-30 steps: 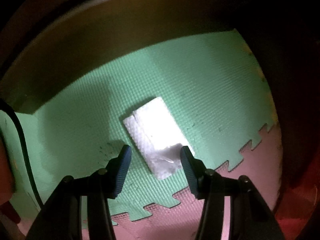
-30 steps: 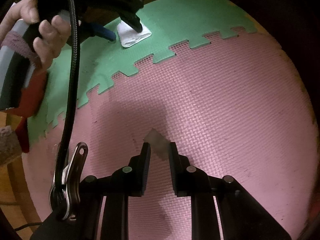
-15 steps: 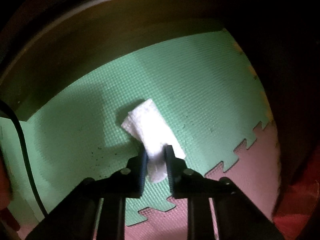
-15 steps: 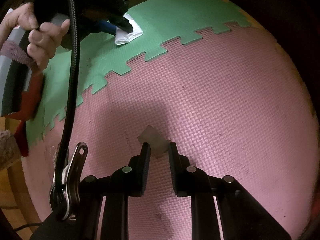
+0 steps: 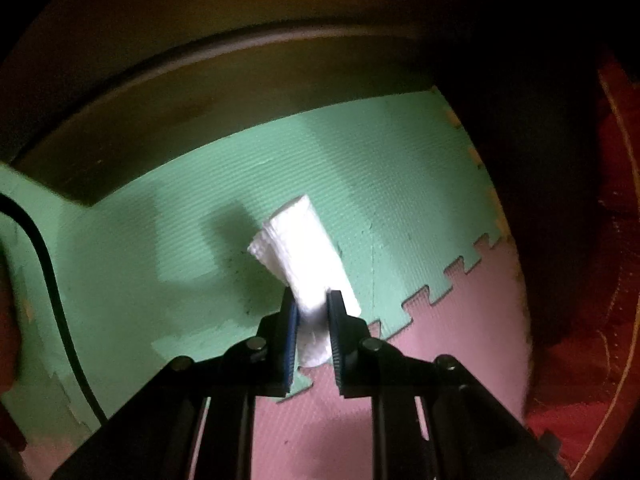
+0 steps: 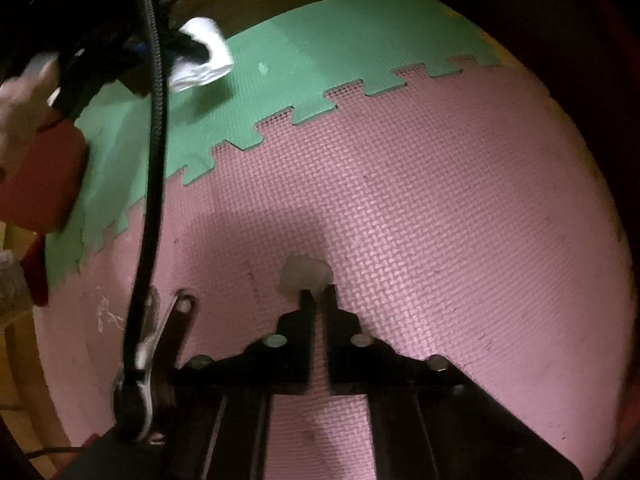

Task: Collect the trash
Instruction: 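Carry the tissue and scrap in both tools over the red bucket, then open both tools to drop the tissue and scrap into the bucket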

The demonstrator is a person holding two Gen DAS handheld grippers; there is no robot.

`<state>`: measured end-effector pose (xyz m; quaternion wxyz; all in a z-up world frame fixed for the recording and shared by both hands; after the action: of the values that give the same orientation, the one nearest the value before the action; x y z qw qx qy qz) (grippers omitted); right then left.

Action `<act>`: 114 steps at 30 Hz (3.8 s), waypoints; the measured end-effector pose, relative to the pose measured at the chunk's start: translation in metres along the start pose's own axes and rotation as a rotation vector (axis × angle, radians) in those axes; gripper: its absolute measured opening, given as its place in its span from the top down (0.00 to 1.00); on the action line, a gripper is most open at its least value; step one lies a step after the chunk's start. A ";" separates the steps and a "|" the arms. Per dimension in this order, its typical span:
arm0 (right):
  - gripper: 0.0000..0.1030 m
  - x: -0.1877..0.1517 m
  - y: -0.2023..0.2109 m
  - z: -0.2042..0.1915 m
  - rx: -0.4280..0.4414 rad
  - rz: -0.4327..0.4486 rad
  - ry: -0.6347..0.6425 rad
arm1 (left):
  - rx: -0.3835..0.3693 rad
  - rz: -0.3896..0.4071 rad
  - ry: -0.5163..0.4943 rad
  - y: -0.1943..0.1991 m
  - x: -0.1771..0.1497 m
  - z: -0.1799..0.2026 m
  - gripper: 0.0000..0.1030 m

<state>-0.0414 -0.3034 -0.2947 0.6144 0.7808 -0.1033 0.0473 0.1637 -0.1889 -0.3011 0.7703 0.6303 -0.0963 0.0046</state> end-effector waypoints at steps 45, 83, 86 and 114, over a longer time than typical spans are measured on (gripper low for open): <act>0.97 0.170 0.280 -0.209 0.136 0.341 0.777 | 0.032 0.374 0.073 0.327 -0.054 -0.051 0.86; 0.96 0.139 0.201 -0.430 0.247 0.179 0.696 | 0.202 0.466 0.338 0.380 -0.097 -0.269 0.85; 0.96 0.137 0.184 -0.436 0.240 0.154 0.683 | 0.186 0.460 0.375 0.369 -0.092 -0.283 0.85; 0.96 0.164 0.120 -0.455 0.184 0.133 0.609 | 0.180 0.346 0.496 0.337 -0.091 -0.324 0.75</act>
<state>0.1161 0.0937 -0.0381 0.5396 0.7745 0.0391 0.3279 0.0772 0.2054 -0.0484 0.6992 0.6500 -0.0105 0.2976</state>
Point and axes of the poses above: each gripper's, at about its wrist camera, not at the fingertips, and y roughly against the way its jaws point, z to its right, x to its top, the point moved 3 cm from there along -y, roughly the way its jaws point, and after that the axes turned 1 degree about -y, right-handed, at the moved point
